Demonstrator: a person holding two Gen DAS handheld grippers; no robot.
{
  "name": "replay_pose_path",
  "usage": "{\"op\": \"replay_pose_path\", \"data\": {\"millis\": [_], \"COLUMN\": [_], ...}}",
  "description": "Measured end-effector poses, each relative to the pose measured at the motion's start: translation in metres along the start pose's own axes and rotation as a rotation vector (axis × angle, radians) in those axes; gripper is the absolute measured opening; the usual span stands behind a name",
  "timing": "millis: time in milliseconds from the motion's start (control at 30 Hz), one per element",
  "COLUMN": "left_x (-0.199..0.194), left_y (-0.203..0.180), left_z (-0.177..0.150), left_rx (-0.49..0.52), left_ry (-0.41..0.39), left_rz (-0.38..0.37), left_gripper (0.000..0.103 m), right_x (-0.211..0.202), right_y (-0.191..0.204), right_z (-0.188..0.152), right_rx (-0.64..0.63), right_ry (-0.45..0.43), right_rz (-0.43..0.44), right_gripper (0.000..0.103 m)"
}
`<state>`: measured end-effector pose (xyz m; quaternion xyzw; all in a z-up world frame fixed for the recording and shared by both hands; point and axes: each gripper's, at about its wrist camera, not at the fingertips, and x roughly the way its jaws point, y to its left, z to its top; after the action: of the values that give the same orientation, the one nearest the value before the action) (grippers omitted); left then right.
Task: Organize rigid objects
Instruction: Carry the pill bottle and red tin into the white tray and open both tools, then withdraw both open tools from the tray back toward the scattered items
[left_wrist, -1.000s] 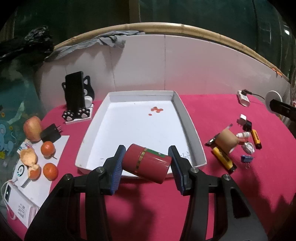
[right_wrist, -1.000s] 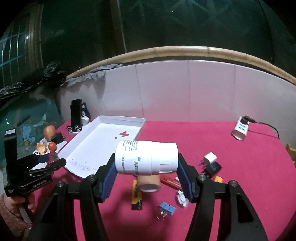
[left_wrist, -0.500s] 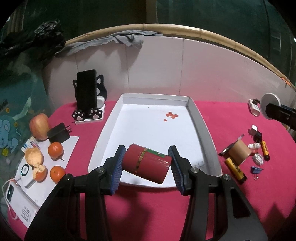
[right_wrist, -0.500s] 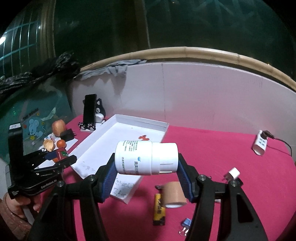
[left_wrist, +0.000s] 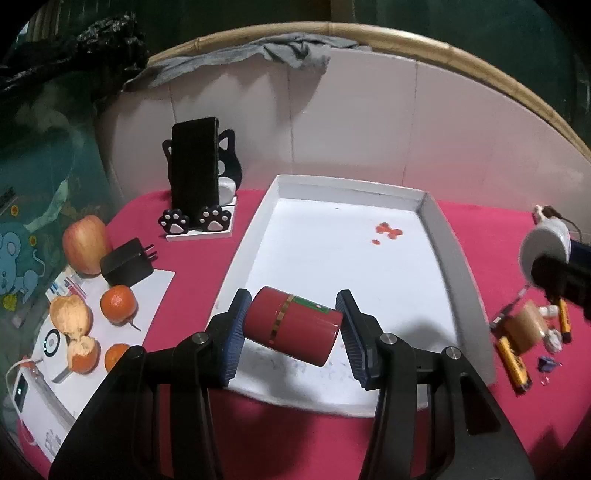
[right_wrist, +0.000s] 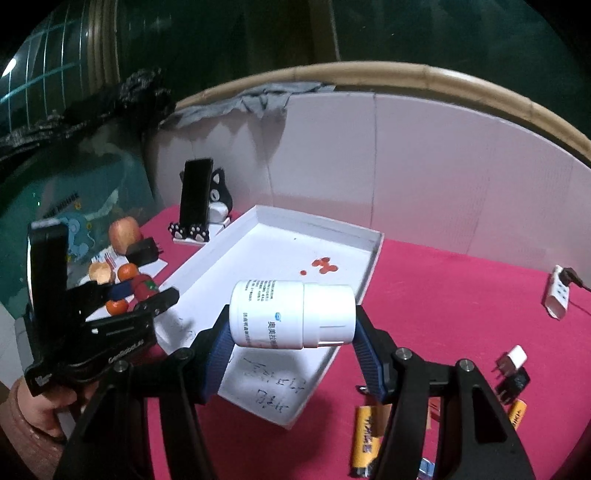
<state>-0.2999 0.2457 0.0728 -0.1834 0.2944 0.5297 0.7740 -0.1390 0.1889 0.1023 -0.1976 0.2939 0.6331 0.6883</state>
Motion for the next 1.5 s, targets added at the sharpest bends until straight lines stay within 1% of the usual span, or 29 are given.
{"op": "replay_pose_path", "data": {"millis": [167, 300, 667, 933, 1100, 1133, 1167, 1233, 1267, 1300, 1333, 1433, 1500], "left_x": [0.023, 0.04, 0.073, 0.079, 0.077, 0.075, 0.073, 0.069, 0.066, 0.065, 0.063, 0.056, 0.05], "left_y": [0.002, 0.0, -0.009, -0.009, -0.009, -0.009, -0.007, -0.005, -0.003, -0.002, 0.001, 0.006, 0.008], "left_z": [0.006, 0.007, 0.003, 0.003, 0.004, 0.005, 0.007, 0.009, 0.01, 0.011, 0.012, 0.011, 0.01], "left_rx": [-0.002, -0.011, -0.011, -0.015, -0.012, -0.016, -0.023, -0.038, -0.045, -0.051, -0.064, -0.094, -0.109], "left_ry": [0.036, 0.075, 0.149, 0.157, 0.15, 0.144, 0.134, 0.109, 0.096, 0.09, 0.09, 0.066, 0.045], "left_rz": [0.018, 0.016, 0.014, 0.022, 0.027, 0.025, 0.022, 0.031, 0.034, 0.033, 0.031, 0.04, 0.051], "left_gripper": [0.047, 0.047, 0.048, 0.048, 0.049, 0.055, 0.075, 0.093, 0.094, 0.094, 0.094, 0.094, 0.094], "right_x": [0.027, 0.047, 0.078, 0.086, 0.086, 0.086, 0.085, 0.084, 0.083, 0.082, 0.08, 0.072, 0.068], "right_y": [0.011, 0.018, 0.017, 0.017, 0.017, 0.017, 0.018, 0.018, 0.018, 0.019, 0.019, 0.022, 0.023], "right_z": [-0.002, -0.005, -0.011, -0.013, -0.014, -0.014, -0.014, -0.013, -0.013, -0.012, -0.012, -0.013, -0.014], "right_rx": [-0.023, -0.046, -0.055, -0.068, -0.063, -0.063, -0.061, -0.057, -0.056, -0.058, -0.06, -0.08, -0.092], "right_ry": [0.054, 0.089, 0.128, 0.133, 0.12, 0.118, 0.114, 0.1, 0.093, 0.088, 0.074, 0.029, 0.025], "right_rz": [-0.001, -0.013, -0.051, -0.073, -0.08, -0.078, -0.077, -0.077, -0.08, -0.086, -0.093, -0.106, -0.116], "right_gripper": [0.061, 0.061, 0.061, 0.061, 0.061, 0.062, 0.062, 0.062, 0.063, 0.076, 0.09, 0.103, 0.103]}}
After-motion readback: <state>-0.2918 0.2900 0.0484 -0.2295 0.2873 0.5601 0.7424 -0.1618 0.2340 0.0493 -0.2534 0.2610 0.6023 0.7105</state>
